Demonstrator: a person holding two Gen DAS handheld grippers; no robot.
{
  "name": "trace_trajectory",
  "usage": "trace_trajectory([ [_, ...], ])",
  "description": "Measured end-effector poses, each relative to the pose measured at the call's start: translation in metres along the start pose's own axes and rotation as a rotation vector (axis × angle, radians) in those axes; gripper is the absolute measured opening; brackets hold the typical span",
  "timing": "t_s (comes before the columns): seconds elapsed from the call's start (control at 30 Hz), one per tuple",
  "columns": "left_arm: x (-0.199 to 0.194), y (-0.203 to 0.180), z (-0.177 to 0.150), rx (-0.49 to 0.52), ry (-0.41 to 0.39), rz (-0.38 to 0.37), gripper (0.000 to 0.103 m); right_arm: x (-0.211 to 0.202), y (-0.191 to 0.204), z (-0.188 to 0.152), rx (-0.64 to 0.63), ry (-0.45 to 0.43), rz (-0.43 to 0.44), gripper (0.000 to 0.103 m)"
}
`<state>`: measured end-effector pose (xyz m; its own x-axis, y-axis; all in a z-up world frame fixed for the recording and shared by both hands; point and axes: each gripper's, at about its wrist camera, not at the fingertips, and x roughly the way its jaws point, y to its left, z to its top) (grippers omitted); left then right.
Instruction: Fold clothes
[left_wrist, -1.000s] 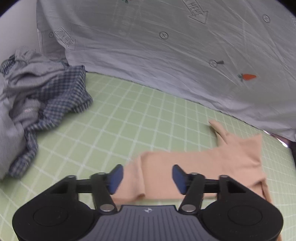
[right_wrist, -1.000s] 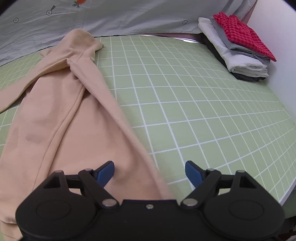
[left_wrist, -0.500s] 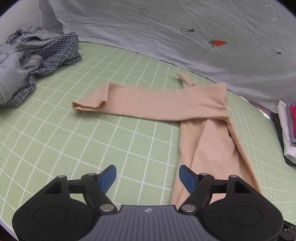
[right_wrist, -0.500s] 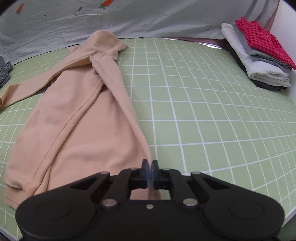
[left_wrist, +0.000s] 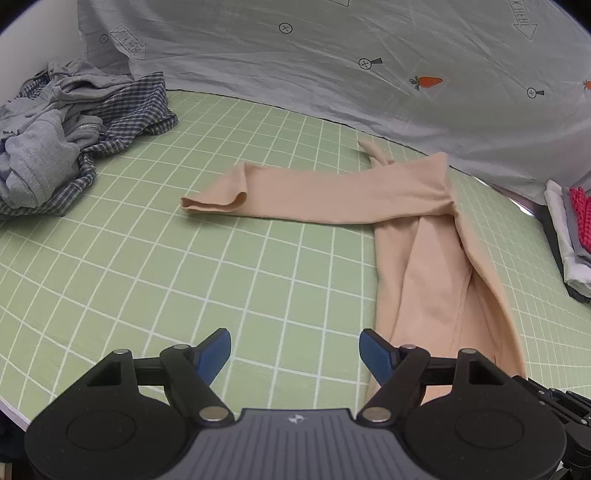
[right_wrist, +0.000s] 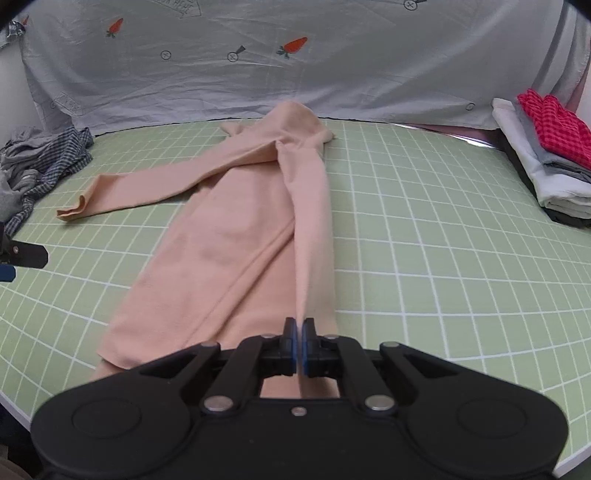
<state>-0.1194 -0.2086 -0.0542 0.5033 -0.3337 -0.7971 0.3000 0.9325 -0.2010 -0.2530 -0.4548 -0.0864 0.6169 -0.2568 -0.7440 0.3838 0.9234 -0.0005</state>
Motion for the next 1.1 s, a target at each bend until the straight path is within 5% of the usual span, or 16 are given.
trace_trajectory([
  [0.37,-0.012,0.069,-0.011,-0.028,0.016,0.078,0.078,0.037,0.054,-0.017,0.134,0.080,0.043,0.011],
  [0.6,-0.010,0.078,-0.013,-0.028,0.031,0.064,0.080,0.016,0.047,-0.011,0.253,-0.001,0.065,0.029],
  [0.77,-0.004,0.076,-0.013,-0.017,0.044,0.039,0.082,0.014,0.032,-0.012,0.305,-0.008,-0.012,0.027],
  [0.87,-0.002,0.077,-0.012,-0.030,0.044,0.040,0.083,0.028,0.031,-0.021,0.289,0.078,-0.060,0.025],
  [1.1,0.008,0.075,-0.003,-0.059,0.049,0.063,0.088,0.032,0.043,-0.016,0.187,0.091,-0.080,0.035],
])
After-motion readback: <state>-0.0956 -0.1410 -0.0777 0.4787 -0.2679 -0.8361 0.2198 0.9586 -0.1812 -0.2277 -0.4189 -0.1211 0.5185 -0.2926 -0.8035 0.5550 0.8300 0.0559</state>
